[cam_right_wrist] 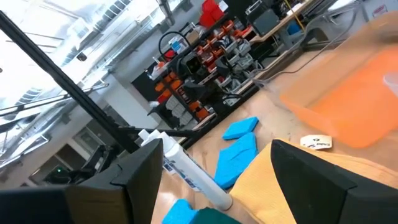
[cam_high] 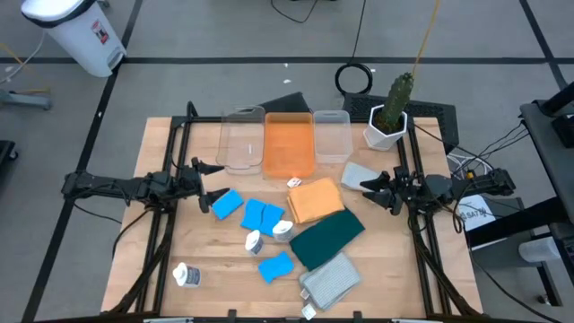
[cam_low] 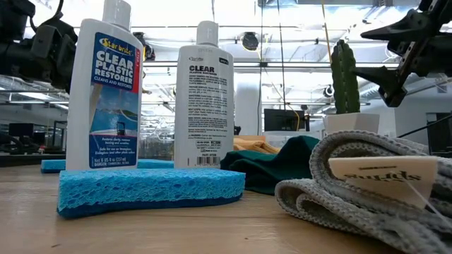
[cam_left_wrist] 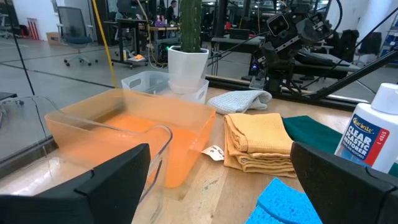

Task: Pick & Place Kitchen Items
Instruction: Put the gray microfiber cloth into the white bin

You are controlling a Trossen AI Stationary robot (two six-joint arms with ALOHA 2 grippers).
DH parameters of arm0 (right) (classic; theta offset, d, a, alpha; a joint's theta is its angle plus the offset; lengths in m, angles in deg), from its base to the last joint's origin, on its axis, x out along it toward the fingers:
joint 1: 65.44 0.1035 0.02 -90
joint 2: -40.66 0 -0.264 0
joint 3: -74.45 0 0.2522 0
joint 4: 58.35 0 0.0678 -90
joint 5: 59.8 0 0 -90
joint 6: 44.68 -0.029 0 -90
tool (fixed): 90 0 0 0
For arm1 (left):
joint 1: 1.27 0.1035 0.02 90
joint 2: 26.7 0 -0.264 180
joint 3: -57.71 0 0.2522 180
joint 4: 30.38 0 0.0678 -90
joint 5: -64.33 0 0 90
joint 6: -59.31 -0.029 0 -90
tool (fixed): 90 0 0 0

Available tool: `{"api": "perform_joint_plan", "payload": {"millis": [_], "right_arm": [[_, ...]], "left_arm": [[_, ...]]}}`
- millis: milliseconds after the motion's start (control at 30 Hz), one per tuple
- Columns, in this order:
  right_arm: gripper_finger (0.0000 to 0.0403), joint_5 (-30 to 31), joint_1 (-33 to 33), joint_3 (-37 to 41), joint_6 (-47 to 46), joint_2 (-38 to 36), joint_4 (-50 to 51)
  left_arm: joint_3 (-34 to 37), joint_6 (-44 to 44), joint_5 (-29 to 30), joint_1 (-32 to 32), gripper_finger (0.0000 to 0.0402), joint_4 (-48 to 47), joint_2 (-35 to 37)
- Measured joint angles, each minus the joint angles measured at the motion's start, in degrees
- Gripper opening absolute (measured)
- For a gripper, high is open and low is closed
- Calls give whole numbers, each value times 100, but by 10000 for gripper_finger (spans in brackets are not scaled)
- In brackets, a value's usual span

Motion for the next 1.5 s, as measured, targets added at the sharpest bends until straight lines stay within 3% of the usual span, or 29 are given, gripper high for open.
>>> {"api": "perform_joint_plan", "payload": {"millis": [300,433,533,700,833,933,1067,1300,1500], "right_arm": [[267,829,0,4,1493,156,0],[267,1401,0,4,2206,366,-715],[270,1416,-2,-101,2564,620,-1114],[298,1457,-4,-941,2642,1483,-227],[320,1726,-33,-1975,2158,2510,1657],[324,1601,-175,-2788,1631,3340,3070],[317,981,-540,-3414,1357,4390,4413],[314,-441,-2009,-3580,1868,5783,4869],[314,-727,-3205,-3582,2548,6590,4670]], "left_arm": [[1,0,0,-2,395,-2,-1],[1,0,1,-2,395,-2,-2],[0,0,0,-2,395,-1,-1],[0,0,0,-2,395,-2,-1],[1,0,1,-2,395,0,0],[0,1,0,-2,395,7,-1],[1,0,1,-2,395,2,-2],[1,1,1,-1,395,0,-2],[1,0,1,-2,395,0,-2]]}}
